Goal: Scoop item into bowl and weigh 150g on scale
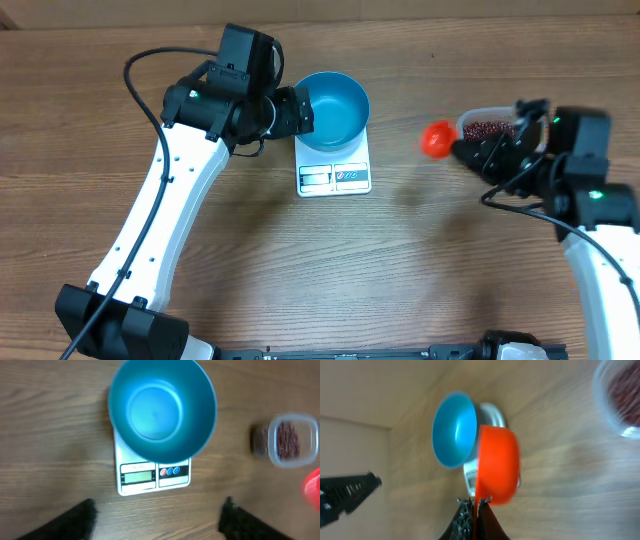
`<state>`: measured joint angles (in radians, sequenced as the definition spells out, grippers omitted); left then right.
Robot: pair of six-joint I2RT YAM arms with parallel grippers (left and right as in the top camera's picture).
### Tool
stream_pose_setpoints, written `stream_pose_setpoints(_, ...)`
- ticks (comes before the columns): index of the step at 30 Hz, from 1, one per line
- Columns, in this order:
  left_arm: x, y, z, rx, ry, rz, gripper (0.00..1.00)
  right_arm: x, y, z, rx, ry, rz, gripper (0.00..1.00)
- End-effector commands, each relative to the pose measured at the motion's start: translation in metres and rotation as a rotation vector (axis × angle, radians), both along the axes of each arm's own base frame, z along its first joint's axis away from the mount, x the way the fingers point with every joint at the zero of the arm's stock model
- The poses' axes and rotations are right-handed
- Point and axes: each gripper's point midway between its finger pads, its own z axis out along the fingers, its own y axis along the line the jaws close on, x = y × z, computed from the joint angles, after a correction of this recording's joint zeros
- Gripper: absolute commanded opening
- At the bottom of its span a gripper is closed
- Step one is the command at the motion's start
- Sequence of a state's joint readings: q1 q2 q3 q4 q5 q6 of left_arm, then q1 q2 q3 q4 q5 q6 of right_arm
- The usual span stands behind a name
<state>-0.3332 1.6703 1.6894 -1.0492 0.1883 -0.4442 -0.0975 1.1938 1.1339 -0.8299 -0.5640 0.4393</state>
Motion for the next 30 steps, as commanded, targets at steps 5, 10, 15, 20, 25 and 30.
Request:
stream_pose_setpoints(5, -0.025, -0.029, -0.011, 0.019, 0.031, -0.176, 0.24, 0.003, -0.027, 0.042, -0.204, -0.111, -0.051, 0.04)
stream_pose_setpoints(10, -0.048, -0.055, -0.038, 0.038, 0.081, -0.255, 0.05, 0.005, -0.029, 0.031, -0.237, -0.087, -0.031, 0.04)
stream_pose_setpoints(15, -0.069, -0.072, -0.081, 0.061, 0.129, -0.280, 0.05, 0.005, -0.035, 0.024, -0.269, -0.060, -0.047, 0.04)
stream_pose_setpoints(20, -0.067, -0.083, -0.113, 0.078, 0.072, -0.280, 0.05, 0.004, -0.036, 0.023, -0.273, -0.056, -0.051, 0.04)
stream_pose_setpoints(25, -0.057, -0.084, -0.137, 0.127, -0.008, -0.251, 0.04, 0.003, -0.036, 0.021, -0.272, -0.046, -0.050, 0.04)
stream_pose_setpoints(30, -0.039, -0.077, -0.155, 0.218, -0.070, -0.200, 0.04, 0.003, -0.036, 0.022, -0.273, -0.047, -0.051, 0.04)
